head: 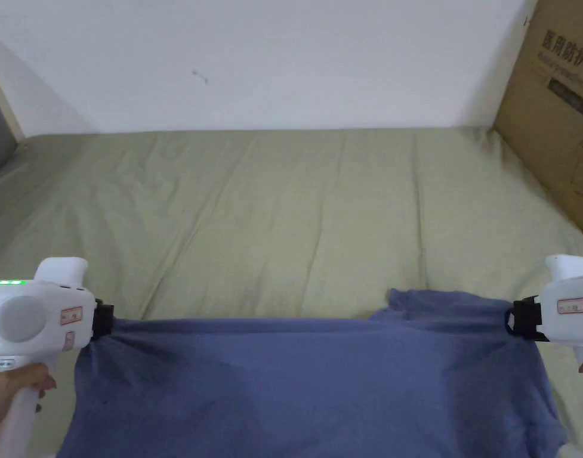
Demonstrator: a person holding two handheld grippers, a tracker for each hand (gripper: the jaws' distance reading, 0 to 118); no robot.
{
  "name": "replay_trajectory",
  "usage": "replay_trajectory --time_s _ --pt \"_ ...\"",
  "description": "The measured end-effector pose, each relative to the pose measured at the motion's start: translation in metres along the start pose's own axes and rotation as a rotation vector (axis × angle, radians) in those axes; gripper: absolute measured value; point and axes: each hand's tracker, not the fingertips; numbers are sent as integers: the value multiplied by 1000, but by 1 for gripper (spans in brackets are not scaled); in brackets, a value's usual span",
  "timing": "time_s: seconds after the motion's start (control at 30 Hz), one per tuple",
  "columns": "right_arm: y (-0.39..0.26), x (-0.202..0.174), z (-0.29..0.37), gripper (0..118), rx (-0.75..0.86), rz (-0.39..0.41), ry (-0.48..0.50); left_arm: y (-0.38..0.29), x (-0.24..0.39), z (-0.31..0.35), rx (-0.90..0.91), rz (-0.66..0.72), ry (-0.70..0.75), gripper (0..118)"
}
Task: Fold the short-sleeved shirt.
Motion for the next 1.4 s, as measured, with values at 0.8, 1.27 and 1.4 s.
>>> replay_trajectory --time_s 0.8,1.27,1.4 --pt "-260 19 96 1 -136 8 -18 -229 -37 101 -188 49 11 46" --pt "-207 -72 124 0 141 169 -31 -196 -45 156 27 207 -129 0" --pt "-201 -121 92 0 104 179 64 -205 -53 143 18 287 -160 0"
